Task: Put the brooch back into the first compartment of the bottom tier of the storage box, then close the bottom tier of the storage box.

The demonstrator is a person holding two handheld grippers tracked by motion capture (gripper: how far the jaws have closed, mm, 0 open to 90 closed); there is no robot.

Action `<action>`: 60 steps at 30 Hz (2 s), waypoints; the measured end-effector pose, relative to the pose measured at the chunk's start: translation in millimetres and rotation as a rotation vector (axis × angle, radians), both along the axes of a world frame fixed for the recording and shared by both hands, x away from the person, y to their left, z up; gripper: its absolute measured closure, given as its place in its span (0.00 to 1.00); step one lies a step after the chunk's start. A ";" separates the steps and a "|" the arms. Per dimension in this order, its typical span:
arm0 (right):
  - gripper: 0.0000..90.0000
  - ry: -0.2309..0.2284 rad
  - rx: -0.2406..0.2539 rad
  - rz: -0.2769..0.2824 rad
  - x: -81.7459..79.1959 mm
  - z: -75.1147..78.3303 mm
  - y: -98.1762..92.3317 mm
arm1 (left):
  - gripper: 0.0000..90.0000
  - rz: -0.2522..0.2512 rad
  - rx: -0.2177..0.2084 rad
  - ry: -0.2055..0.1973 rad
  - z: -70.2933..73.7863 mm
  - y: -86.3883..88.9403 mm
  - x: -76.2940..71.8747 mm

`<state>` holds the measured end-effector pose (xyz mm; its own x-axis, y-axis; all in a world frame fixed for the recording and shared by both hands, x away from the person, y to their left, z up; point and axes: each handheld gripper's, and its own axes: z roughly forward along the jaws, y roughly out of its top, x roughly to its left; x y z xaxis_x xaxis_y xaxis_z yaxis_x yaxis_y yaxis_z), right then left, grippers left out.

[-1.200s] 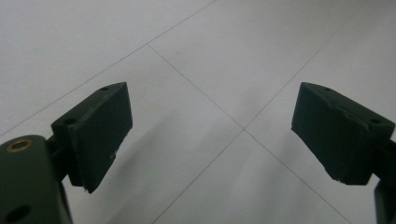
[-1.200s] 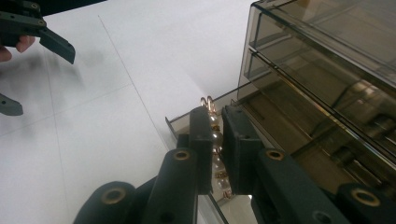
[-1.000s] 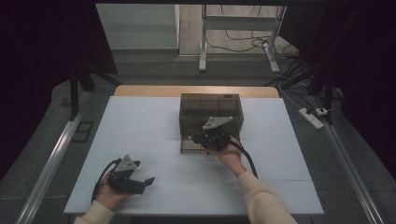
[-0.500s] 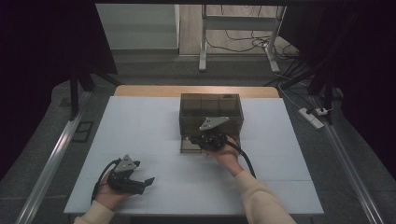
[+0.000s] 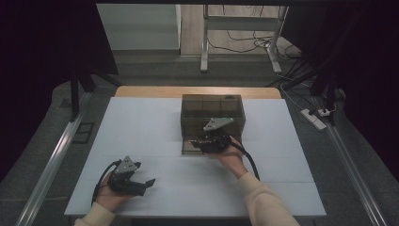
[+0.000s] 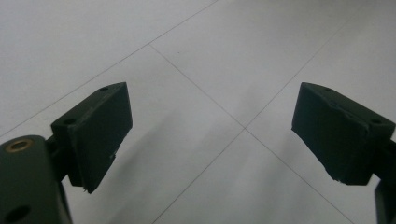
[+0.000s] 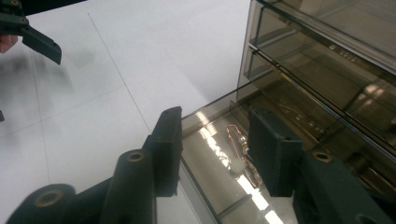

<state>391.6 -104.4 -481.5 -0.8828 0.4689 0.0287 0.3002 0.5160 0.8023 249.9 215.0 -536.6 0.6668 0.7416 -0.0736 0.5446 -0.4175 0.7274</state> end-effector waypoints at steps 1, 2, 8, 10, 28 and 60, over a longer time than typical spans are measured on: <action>0.57 0.003 0.004 -0.001 -0.1 0.5 -1.3 | 0.13 0.000 -0.001 0.000 0.1 0.1 0.0; 0.56 0.005 0.006 -0.005 -0.7 1.0 -2.3 | 0.13 0.001 -0.001 -0.001 0.2 0.2 -0.1; 0.52 -0.002 -0.017 -0.005 -5.8 2.0 -9.7 | 0.13 0.003 -0.001 0.000 0.0 0.1 0.0; 0.52 -0.014 -0.017 -0.007 -8.5 1.8 -14.0 | 0.13 0.003 -0.001 -0.001 0.0 -0.1 0.0; 0.49 -0.033 -0.025 -0.065 -28.9 0.3 -59.4 | 0.13 0.004 -0.004 -0.001 0.2 0.8 0.1; 0.46 -0.041 -0.022 -0.114 -61.1 -2.3 -103.0 | 0.13 0.005 -0.001 -0.002 0.0 0.3 0.0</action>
<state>330.6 -207.3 -483.8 -0.8237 0.5668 -0.0176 0.3256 0.4982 0.8036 249.9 215.3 -536.5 0.6636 0.7446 -0.0728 0.5452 -0.4147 0.7285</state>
